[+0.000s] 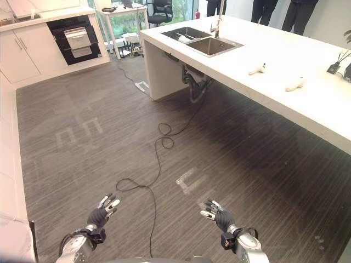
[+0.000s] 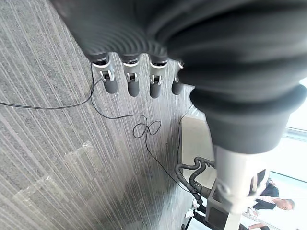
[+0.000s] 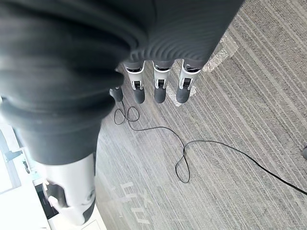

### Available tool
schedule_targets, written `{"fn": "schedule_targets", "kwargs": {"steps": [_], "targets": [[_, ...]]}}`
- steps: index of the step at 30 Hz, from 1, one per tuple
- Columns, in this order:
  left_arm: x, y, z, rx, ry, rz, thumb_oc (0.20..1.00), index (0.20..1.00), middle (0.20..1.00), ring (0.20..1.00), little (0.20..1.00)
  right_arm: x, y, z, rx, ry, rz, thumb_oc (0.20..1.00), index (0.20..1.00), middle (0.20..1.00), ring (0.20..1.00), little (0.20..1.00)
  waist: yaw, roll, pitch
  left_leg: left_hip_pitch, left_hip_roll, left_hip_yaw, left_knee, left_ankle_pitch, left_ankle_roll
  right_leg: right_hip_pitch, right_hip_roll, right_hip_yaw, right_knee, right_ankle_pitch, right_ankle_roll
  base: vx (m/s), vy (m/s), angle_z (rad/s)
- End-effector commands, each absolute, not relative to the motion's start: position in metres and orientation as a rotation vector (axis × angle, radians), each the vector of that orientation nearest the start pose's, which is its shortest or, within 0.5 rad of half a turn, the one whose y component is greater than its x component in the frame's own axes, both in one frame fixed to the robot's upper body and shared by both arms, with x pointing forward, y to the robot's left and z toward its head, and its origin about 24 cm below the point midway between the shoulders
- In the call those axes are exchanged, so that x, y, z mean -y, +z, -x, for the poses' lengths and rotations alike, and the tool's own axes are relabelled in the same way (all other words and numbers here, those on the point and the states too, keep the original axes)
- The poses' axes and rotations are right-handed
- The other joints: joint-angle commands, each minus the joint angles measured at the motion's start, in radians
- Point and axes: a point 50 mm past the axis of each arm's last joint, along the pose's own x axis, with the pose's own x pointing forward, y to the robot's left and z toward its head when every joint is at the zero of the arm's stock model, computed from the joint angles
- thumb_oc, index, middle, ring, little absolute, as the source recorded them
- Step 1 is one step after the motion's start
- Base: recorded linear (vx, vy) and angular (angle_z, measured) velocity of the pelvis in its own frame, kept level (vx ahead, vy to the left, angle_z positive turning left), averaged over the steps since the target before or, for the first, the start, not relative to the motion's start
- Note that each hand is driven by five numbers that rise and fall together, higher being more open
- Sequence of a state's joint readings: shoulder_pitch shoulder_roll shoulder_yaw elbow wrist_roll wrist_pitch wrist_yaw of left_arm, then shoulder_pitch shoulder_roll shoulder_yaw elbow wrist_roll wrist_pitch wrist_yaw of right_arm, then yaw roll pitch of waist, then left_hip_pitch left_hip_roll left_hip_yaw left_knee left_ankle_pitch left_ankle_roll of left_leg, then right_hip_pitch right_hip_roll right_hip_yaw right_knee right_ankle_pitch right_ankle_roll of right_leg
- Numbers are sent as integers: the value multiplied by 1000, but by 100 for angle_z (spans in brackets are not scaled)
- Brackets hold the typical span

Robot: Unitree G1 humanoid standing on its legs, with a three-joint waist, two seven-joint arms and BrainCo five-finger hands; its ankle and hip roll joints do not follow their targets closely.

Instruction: Place the dishes in the dishwasher.

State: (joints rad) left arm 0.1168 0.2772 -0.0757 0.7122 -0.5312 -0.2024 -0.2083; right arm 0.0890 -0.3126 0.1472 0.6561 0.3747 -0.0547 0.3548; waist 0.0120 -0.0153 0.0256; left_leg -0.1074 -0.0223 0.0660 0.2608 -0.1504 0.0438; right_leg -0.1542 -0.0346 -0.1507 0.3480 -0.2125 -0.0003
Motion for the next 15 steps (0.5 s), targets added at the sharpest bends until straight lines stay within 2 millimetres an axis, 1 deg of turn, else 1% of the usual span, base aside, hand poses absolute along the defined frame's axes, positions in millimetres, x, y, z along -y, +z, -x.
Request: {"fn": "schedule_targets", "kwargs": {"steps": [1, 5, 12, 14, 15], "targets": [[-239, -81, -175, -432, 76, 237, 1000, 1000, 1000, 1000, 1000, 203, -83, -183, -548, 259, -152, 1000, 1000, 1000, 1000, 1000, 5, -12, -28, -22, -5, 25, 39, -1, -45, 24, -48, -43, -48, 129, 102, 0, 0, 0], [-241, -80, -174, -420, 96, 266, 1000, 1000, 1000, 1000, 1000, 200, -79, -186, -531, 281, -126, 1000, 1000, 1000, 1000, 1000, 8, -13, -26, -22, -5, 22, 39, 0, -46, 25, -47, -44, -48, 128, 101, 0, 0, 0], [-242, -78, -175, -411, 103, 262, 1000, 1000, 1000, 1000, 1000, 200, -77, -186, -512, 283, -107, 1000, 1000, 1000, 1000, 1000, 9, -16, -24, -24, -2, 18, 39, 5, -49, 28, -46, -49, -48, 127, 99, 4, -4, 1], [-243, -79, -171, -412, 123, 282, 1000, 1000, 1000, 1000, 1000, 199, -76, -186, -511, 289, -94, 1000, 1000, 1000, 1000, 1000, 19, -18, -20, -24, -12, -13, 39, 5, -48, 28, -44, -42, -48, 129, 100, 37, -23, 6], [-243, -80, -170, -415, 128, 288, 1000, 1000, 1000, 1000, 1000, 200, -76, -187, -510, 289, -86, 1000, 1000, 1000, 1000, 1000, 16, -19, -15, -17, -1, 1, 39, 5, -52, 29, -44, -39, -48, 130, 97, 20, 5, 7]]}}
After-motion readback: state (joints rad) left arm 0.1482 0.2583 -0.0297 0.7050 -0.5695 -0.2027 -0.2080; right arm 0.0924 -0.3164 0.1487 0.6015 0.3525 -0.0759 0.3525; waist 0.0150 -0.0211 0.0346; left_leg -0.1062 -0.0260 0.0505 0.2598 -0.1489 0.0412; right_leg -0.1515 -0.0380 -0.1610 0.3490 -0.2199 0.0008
